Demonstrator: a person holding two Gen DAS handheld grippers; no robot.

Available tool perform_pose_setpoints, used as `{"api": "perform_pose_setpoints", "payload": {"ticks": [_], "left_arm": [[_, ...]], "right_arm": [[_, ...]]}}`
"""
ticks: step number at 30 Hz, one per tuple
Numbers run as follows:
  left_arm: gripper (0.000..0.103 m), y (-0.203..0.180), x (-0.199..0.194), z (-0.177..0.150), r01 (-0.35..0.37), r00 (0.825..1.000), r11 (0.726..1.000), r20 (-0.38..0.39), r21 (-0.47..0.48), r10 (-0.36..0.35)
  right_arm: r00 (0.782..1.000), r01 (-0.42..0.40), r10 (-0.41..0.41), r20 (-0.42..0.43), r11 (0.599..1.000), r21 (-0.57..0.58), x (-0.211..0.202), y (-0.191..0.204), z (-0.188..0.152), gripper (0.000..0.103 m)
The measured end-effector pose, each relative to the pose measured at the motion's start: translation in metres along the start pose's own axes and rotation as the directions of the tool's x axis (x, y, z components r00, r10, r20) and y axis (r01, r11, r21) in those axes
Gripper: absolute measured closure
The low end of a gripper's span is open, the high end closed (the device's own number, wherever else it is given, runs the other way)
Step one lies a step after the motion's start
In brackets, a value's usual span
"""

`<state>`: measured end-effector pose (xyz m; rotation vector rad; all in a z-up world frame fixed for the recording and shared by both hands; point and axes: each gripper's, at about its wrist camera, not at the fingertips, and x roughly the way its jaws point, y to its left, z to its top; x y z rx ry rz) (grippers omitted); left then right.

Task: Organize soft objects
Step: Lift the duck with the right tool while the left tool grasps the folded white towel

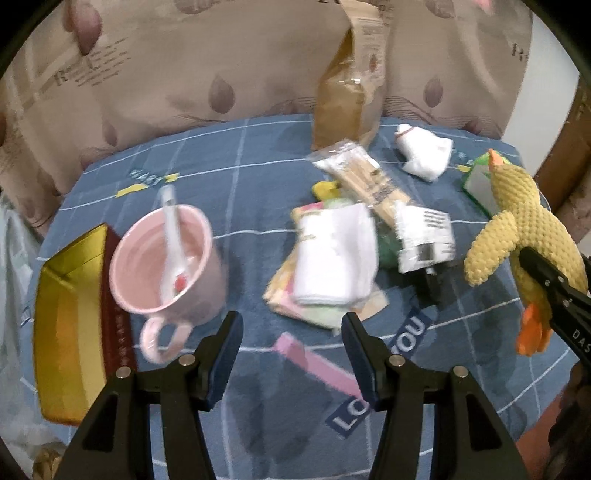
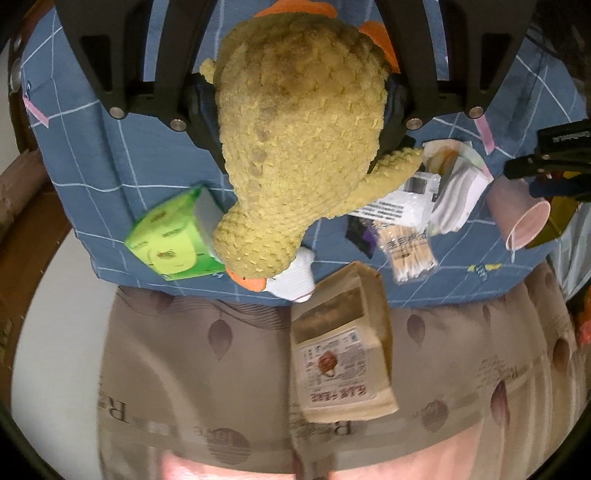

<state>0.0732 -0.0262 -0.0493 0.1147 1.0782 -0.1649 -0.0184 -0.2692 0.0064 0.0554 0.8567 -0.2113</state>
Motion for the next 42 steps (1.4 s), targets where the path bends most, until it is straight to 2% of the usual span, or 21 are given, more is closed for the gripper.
{"api": "perform_pose_setpoints", "payload": {"ticks": [6,15,20,21,22,25,30,42], "left_arm": [[0.046,-0.016,0.014,0.012,0.072,0.997,0.996,-0.009,0.044,-0.072],[0.046,-0.033,0.048,0.028,0.016,0.999,0.996,-0.051,0.091,-0.012],[0.046,-0.032,0.060,0.033,0.033,0.997,0.996,-0.065,0.078,-0.028],[0.049,-0.031,0.061,0.034,0.034,0.998,0.996,-0.062,0.077,-0.029],[0.057,-0.031,0.062,0.035,0.035,0.998,0.996,-0.060,0.078,-0.030],[0.070,-0.028,0.064,0.036,0.044,0.997,0.996,-0.062,0.074,-0.040],[0.080,-0.022,0.058,0.037,0.074,0.996,0.995,-0.053,0.063,-0.070],[0.082,-0.016,0.026,0.038,0.087,0.996,0.994,-0.006,0.065,-0.087]], "right_arm": [[1.000,-0.013,0.013,0.000,0.997,0.076,0.000,-0.018,-0.007,0.040],[0.999,-0.039,0.039,-0.001,0.992,0.120,0.003,-0.033,-0.015,0.040],[0.998,-0.065,0.065,0.002,0.990,0.124,0.004,-0.032,-0.017,0.039],[0.997,-0.071,0.071,0.004,0.990,0.125,0.005,-0.032,-0.017,0.039],[0.997,-0.073,0.073,0.005,0.989,0.126,0.004,-0.032,-0.018,0.039],[0.997,-0.083,0.083,0.007,0.988,0.128,0.004,-0.032,-0.019,0.039],[0.996,-0.089,0.089,0.010,0.986,0.138,0.004,-0.034,-0.020,0.039],[0.996,-0.094,0.092,0.022,0.986,0.138,0.002,-0.034,-0.020,0.039]]}}
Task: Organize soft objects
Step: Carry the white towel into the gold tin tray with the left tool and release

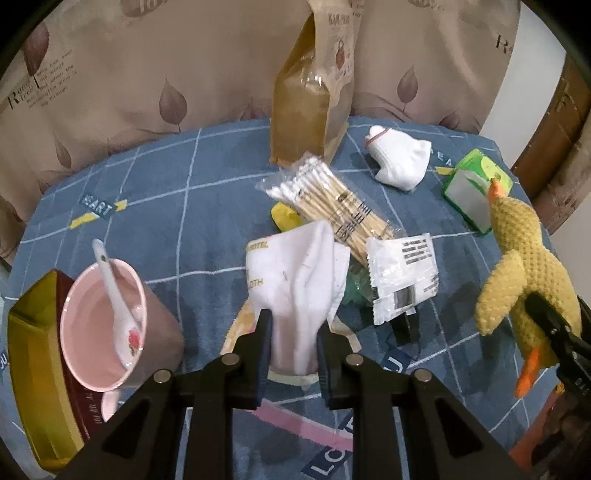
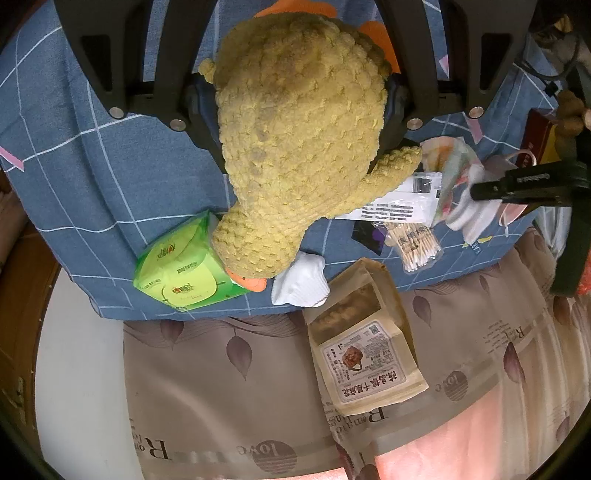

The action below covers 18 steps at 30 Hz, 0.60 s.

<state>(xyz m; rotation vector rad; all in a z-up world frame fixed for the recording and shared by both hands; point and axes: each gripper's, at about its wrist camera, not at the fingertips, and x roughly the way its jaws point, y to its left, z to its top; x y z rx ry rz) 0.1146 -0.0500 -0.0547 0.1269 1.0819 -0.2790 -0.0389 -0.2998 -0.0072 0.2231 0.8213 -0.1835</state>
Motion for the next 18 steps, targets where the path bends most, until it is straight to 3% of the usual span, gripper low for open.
{"api": "perform_pose_setpoints", "payload": {"ticks": [10,18], "left_arm": [[0.082,0.015,-0.035,0.000,-0.039,0.998,0.999,0.054,-0.002,0.039],[0.082,0.066,-0.062,-0.006,-0.122,0.988,0.990,0.084,-0.077,0.128]], "right_arm": [[1.000,0.007,-0.007,0.014,1.000,-0.014,-0.006,0.006,0.001,0.039],[0.999,0.012,-0.011,0.030,0.999,-0.040,-0.015,0.016,0.002,0.039]]}}
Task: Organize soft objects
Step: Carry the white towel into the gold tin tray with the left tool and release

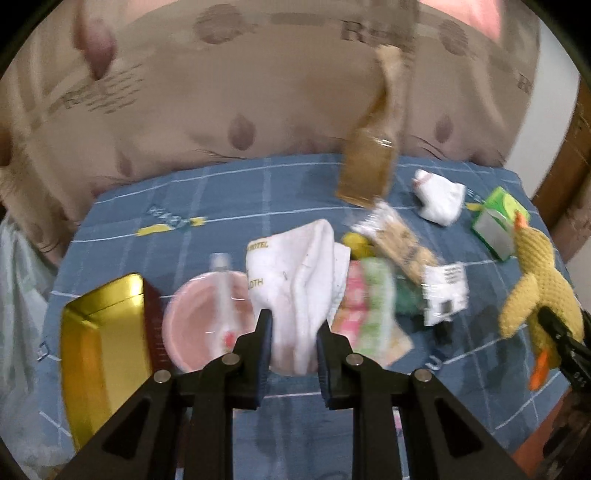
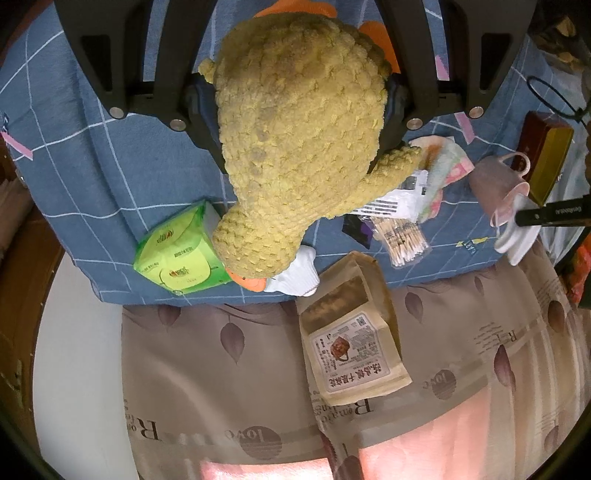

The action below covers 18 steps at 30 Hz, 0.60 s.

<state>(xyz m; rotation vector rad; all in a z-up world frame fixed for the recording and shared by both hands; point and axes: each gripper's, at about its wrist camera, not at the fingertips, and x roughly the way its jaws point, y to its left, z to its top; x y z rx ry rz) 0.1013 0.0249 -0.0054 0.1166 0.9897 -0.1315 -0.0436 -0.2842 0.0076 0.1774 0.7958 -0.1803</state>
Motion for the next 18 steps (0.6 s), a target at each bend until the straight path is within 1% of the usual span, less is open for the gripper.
{"api": "perform_pose_setpoints", "payload": {"ticks": [4,8,12,15,18], "left_arm": [[0.082,0.037,-0.005,-0.004,-0.053,0.999,0.997,0.003,-0.051,0.054],[0.082,0.082,-0.006,-0.013,-0.123,0.992,0.987,-0.009,-0.107,0.123],[0.082,0.126,-0.005,-0.025,-0.184,0.983,0.970,-0.028,-0.159,0.182],[0.082,0.156,-0.001,-0.038,-0.228,0.974,0.956,-0.058,-0.187,0.221],[0.081,0.175,0.009,-0.048,-0.262,0.965,0.944,-0.088,-0.200,0.249]], "right_arm": [[1.000,0.000,0.000,0.007,1.000,-0.019,-0.004,0.008,0.002,0.039],[1.000,0.000,0.000,0.011,0.999,-0.044,-0.007,0.019,0.005,0.039],[1.000,0.000,0.001,0.015,0.998,-0.070,-0.010,0.031,0.007,0.039],[1.000,-0.005,0.006,0.018,0.995,-0.096,-0.012,0.044,0.009,0.039],[1.000,-0.011,0.013,0.015,0.992,-0.123,-0.013,0.058,0.010,0.039]]}}
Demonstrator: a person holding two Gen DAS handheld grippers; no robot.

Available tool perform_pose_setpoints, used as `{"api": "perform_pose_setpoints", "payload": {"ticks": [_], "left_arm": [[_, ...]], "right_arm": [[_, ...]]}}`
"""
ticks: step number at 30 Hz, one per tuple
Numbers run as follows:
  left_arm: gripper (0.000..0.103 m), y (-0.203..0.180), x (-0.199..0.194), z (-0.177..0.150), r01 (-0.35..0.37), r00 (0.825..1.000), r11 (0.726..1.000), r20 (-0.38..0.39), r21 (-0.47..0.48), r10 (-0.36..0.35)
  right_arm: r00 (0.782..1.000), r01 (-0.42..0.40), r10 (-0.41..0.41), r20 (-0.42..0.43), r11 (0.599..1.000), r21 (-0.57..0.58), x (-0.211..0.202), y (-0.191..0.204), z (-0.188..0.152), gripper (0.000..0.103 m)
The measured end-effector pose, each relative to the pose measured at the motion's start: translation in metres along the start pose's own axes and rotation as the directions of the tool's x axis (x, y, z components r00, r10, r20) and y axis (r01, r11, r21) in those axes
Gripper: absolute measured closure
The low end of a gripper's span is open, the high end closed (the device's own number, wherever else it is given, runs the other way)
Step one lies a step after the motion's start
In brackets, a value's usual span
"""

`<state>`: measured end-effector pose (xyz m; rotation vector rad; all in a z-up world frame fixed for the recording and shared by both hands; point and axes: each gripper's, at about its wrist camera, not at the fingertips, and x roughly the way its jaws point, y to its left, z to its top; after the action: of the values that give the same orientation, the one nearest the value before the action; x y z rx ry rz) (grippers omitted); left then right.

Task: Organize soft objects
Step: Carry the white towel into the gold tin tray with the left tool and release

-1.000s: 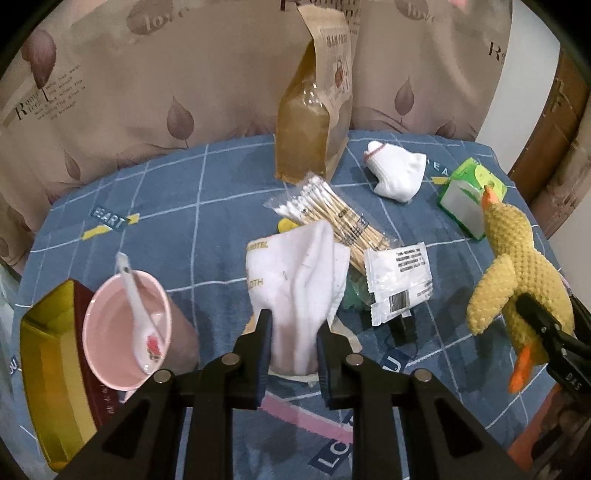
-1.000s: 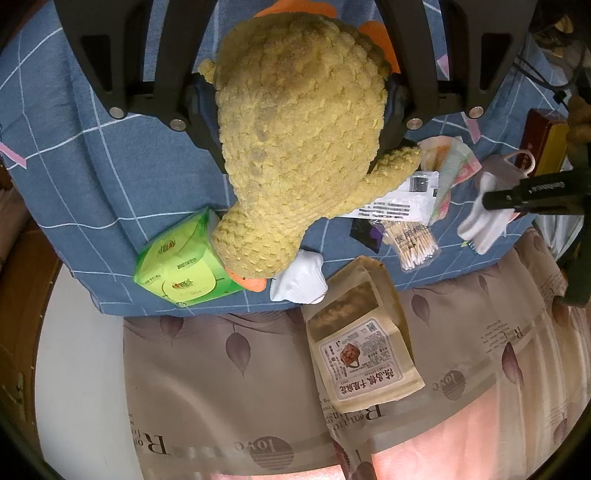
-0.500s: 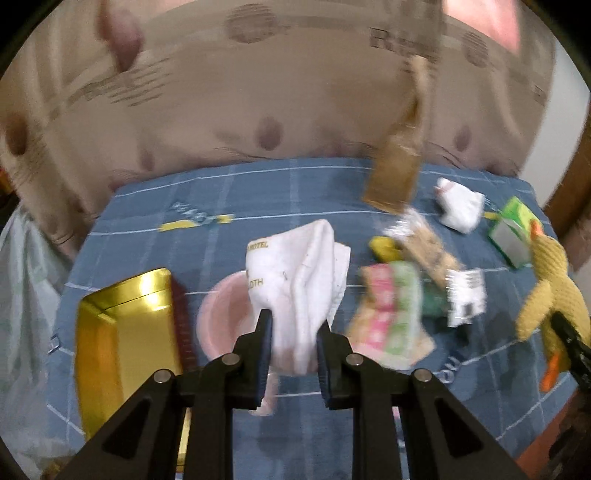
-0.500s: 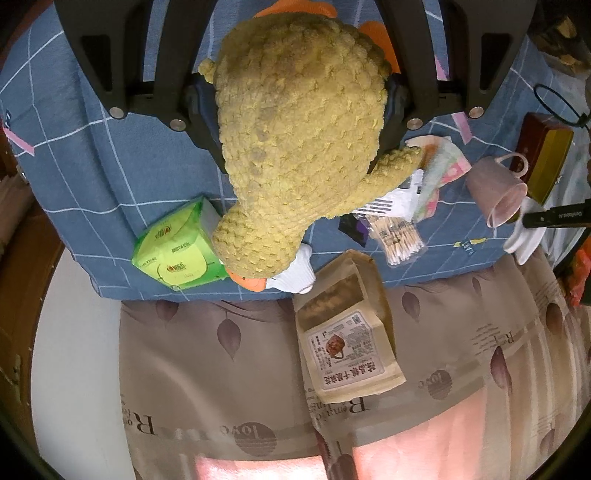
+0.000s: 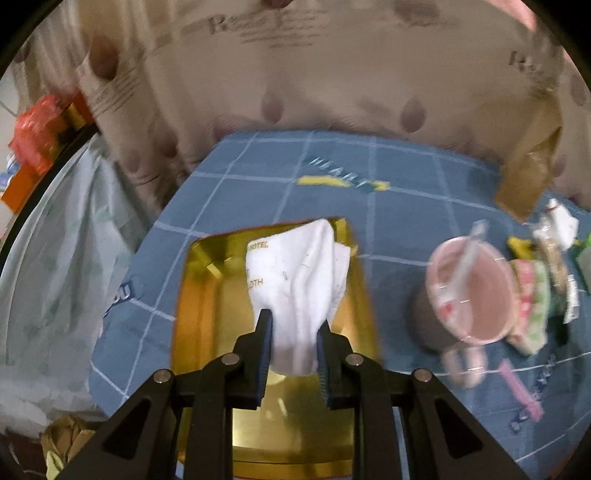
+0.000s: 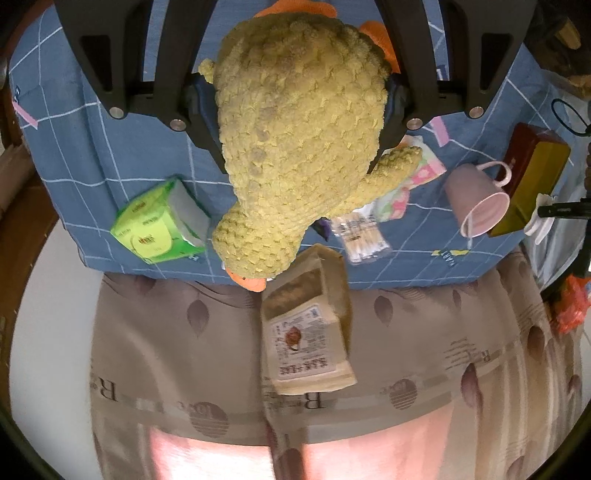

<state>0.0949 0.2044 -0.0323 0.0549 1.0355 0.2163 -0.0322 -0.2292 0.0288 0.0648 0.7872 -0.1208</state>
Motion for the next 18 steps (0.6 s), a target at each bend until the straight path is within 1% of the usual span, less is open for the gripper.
{"api": "perform_pose_setpoints", "payload": {"ticks": [4,9,18], "left_arm": [[0.081,0.021,0.019,-0.009,-0.029,0.999,0.999,-0.033,-0.020,0.028],[0.081,0.037,0.041,-0.020,-0.047,0.996,0.999,-0.072,-0.023,0.045],[0.081,0.053,0.061,-0.026,-0.076,0.994,0.997,-0.085,-0.022,0.074]], "right_arm": [[1.000,-0.005,0.005,-0.003,0.999,-0.034,0.000,0.015,0.002,0.039],[1.000,-0.006,0.006,-0.004,0.998,-0.065,-0.001,0.031,0.004,0.039],[1.000,-0.021,0.019,-0.015,0.992,-0.123,0.000,0.060,0.007,0.039]]}}
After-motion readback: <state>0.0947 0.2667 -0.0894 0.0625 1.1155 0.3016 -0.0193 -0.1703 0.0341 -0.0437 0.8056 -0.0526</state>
